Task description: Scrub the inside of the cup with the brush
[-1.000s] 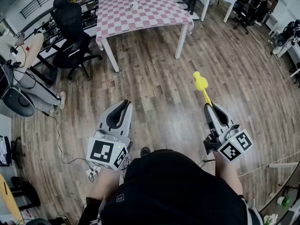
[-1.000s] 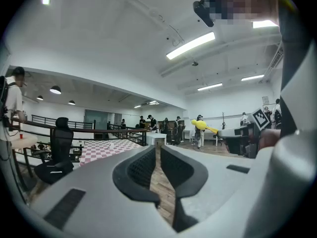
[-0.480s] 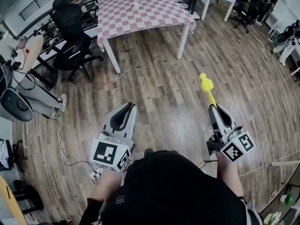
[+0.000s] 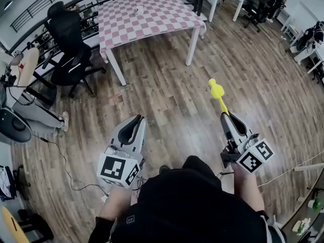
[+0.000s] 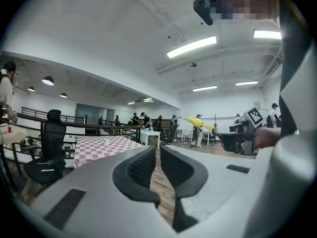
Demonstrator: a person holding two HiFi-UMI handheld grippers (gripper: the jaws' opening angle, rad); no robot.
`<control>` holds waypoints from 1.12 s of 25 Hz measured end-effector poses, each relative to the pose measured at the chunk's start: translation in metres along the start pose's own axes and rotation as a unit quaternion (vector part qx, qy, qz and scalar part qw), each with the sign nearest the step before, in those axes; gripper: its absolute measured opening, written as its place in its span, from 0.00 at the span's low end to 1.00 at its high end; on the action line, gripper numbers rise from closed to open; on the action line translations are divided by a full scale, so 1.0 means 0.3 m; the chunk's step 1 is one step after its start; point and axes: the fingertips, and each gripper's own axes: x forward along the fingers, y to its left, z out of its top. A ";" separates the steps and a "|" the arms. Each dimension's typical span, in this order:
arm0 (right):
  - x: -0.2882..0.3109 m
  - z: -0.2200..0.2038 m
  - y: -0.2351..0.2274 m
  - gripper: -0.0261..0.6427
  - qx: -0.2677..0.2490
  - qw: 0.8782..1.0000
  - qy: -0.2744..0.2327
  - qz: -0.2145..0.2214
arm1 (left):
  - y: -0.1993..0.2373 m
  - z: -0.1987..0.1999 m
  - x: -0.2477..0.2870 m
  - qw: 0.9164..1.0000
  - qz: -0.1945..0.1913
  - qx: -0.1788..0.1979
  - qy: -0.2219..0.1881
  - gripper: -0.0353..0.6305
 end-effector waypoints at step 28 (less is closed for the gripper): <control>0.350 0.197 -0.887 0.10 0.061 0.998 -0.008 0.020 | 0.049 0.131 0.985 1.000 0.018 0.004 0.024 0.11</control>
